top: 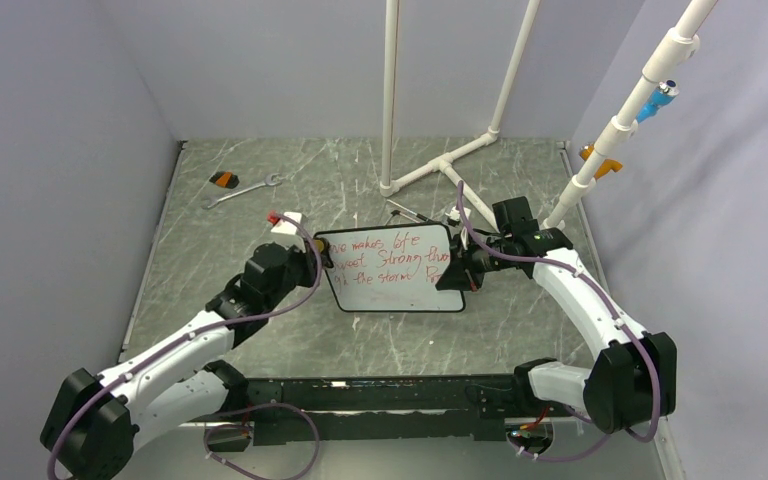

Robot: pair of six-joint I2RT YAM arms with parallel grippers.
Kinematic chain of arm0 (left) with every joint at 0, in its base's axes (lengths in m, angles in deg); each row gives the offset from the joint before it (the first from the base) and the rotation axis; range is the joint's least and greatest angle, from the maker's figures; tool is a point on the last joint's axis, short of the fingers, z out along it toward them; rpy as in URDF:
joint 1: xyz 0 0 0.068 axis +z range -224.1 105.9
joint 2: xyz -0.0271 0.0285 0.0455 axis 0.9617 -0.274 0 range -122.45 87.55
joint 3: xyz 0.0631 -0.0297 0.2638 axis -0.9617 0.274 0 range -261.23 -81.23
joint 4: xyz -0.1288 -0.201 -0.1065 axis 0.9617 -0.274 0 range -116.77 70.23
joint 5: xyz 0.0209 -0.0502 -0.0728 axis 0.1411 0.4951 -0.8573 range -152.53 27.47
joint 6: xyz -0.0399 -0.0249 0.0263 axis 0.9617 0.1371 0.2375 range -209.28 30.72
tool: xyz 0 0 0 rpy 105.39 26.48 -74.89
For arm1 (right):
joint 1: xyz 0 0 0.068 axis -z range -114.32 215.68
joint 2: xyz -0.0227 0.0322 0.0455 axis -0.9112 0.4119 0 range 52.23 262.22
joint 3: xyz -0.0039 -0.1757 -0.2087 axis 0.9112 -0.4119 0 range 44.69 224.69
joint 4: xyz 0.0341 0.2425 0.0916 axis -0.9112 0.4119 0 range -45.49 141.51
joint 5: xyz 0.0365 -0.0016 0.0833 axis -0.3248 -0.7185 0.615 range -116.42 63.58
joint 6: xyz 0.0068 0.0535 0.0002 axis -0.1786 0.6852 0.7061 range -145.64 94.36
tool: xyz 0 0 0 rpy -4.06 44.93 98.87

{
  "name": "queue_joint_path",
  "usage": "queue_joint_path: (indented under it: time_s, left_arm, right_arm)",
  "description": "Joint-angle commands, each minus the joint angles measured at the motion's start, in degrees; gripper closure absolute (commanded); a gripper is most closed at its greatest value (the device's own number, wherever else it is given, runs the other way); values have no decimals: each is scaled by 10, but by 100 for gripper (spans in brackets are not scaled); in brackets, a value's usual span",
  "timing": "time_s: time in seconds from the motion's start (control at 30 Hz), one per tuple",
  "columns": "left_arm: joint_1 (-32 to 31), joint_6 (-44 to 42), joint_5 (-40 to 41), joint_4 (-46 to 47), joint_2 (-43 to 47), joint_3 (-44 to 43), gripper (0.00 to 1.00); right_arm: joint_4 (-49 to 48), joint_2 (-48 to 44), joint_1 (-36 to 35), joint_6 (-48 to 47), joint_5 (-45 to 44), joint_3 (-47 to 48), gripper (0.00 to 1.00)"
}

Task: Erase the whiteboard
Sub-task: Erase the whiteboard at the center of the board.

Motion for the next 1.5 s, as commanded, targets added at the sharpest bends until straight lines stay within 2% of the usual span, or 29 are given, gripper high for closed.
queue_joint_path:
  time_s: [0.0, 0.2, 0.4, 0.6, 0.73, 0.83, 1.07, 1.23, 1.33, 1.47]
  left_arm:
    - [26, 4, 31, 33, 8, -28, 100]
    - [59, -2, -22, 48, -6, -33, 100]
    - [53, 3, -143, 68, -32, -45, 100]
    - [13, 5, -97, 28, -54, -82, 100]
    - [17, -3, -10, -40, -77, -126, 100]
    - [45, -17, 7, -71, -77, -138, 100]
    - [83, -35, -27, -87, -76, -125, 100]
    - [80, -43, -127, -49, -89, -116, 100]
    - [51, -42, -161, -35, -99, -117, 100]
    - [-16, -24, -139, -34, -109, -116, 100]
  right_arm:
    - [10, 0, -10, -35, 32, 8, 100]
    - [9, 4, -11, -34, 34, 8, 100]
    - [9, 9, -11, -34, 35, 9, 100]
    - [16, 16, -17, -44, 39, 12, 100]
    - [19, 18, -21, -48, 38, 11, 100]
    - [18, 17, -20, -48, 34, 11, 100]
    - [17, 17, -22, -49, 30, 11, 100]
    - [17, 21, -23, -50, 28, 11, 100]
    - [20, 24, -23, -55, 28, 13, 100]
    - [41, 29, -23, -83, 37, 21, 100]
